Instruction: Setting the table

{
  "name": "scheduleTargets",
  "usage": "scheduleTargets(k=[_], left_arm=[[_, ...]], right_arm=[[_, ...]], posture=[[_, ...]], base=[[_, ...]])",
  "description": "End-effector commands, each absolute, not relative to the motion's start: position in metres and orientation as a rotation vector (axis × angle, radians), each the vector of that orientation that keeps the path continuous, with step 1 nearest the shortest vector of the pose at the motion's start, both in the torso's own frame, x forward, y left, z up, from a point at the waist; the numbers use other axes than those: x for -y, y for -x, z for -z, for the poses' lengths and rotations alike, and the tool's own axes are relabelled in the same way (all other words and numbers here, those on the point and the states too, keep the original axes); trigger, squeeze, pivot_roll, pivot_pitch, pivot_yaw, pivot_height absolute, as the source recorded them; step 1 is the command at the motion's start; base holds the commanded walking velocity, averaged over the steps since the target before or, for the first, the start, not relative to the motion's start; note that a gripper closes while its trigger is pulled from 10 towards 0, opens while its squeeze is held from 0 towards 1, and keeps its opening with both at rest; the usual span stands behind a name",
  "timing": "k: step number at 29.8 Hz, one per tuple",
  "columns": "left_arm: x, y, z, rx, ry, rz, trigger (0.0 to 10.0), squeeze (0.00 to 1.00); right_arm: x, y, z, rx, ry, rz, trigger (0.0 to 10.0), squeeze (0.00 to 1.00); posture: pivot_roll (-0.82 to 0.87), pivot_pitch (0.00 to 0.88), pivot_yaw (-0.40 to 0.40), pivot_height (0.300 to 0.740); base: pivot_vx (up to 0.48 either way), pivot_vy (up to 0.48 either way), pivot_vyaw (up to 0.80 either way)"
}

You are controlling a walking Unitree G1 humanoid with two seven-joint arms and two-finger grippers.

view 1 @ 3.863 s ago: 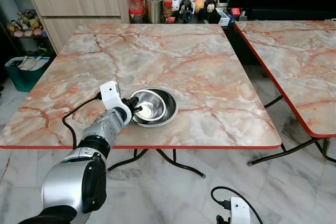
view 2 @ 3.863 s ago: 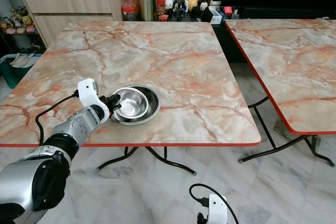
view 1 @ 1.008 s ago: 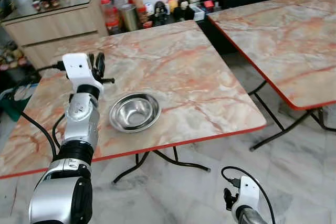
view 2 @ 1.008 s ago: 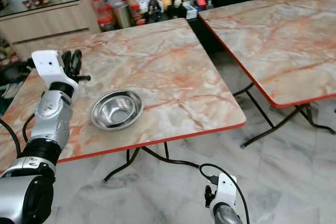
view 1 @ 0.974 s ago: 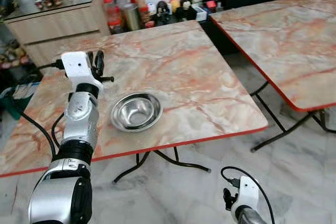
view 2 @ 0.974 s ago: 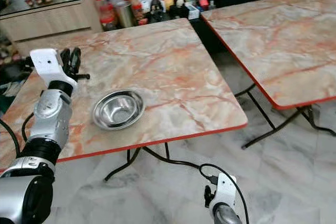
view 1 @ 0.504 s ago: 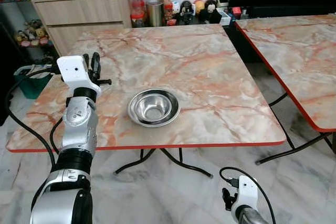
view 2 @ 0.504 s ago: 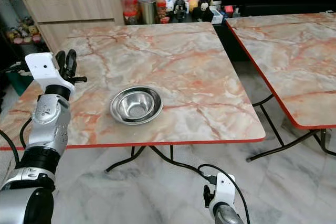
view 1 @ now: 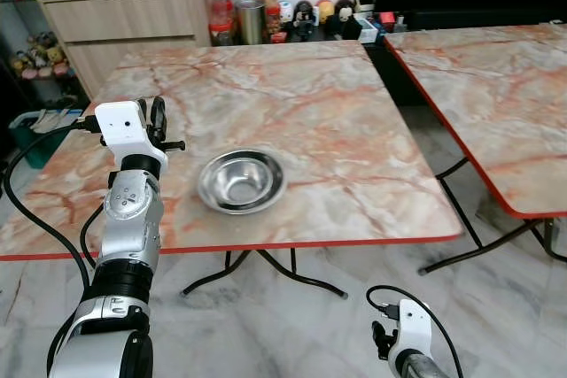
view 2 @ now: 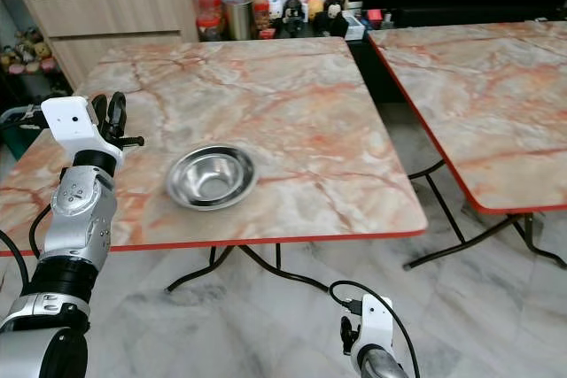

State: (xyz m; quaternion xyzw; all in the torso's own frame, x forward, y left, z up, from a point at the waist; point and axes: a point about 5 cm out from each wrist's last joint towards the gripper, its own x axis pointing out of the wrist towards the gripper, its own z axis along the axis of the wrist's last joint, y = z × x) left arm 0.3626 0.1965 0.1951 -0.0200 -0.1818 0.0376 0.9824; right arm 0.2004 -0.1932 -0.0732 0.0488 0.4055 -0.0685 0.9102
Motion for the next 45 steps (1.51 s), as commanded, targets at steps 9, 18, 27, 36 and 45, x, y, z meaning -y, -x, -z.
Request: scheduleTargets(k=[9,18,27,36,45], left_arm=[[-0.204,-0.360,-0.200,0.372,0.010,-0.100,10.0,0.00],[-0.206,-0.358,-0.197,0.357,0.009,-0.107,10.0,0.00],[-0.207,-0.358,-0.195,0.346,0.010,-0.115,10.0,0.00],[-0.215,-0.346,-0.166,0.263,-0.009,-0.127,10.0,0.00],[-0.233,-0.319,-0.123,0.132,-0.071,-0.157,10.0,0.00]], right_arm=[[0.192,-0.204,0.072,-0.833,-0.093,0.129,10.0,0.00],[0.193,-0.205,0.071,-0.833,-0.089,0.132,10.0,0.00],[0.194,-0.205,0.071,-0.835,-0.084,0.130,10.0,0.00],[0.195,-0.205,0.071,-0.837,-0.083,0.133,10.0,0.00],[0.195,-0.203,0.072,-0.842,-0.079,0.125,10.0,0.00]], posture=[[0.02,0.000,0.007,0.740],[0.01,0.000,0.007,0.740],[0.01,0.000,0.004,0.740],[0.00,0.000,0.002,0.740],[0.02,0.000,0.002,0.740]], base=[[0.000,-0.453,0.45],[0.000,-0.449,0.00],[0.000,-0.447,0.37],[0.000,-0.441,0.00],[0.000,-0.398,0.00]])
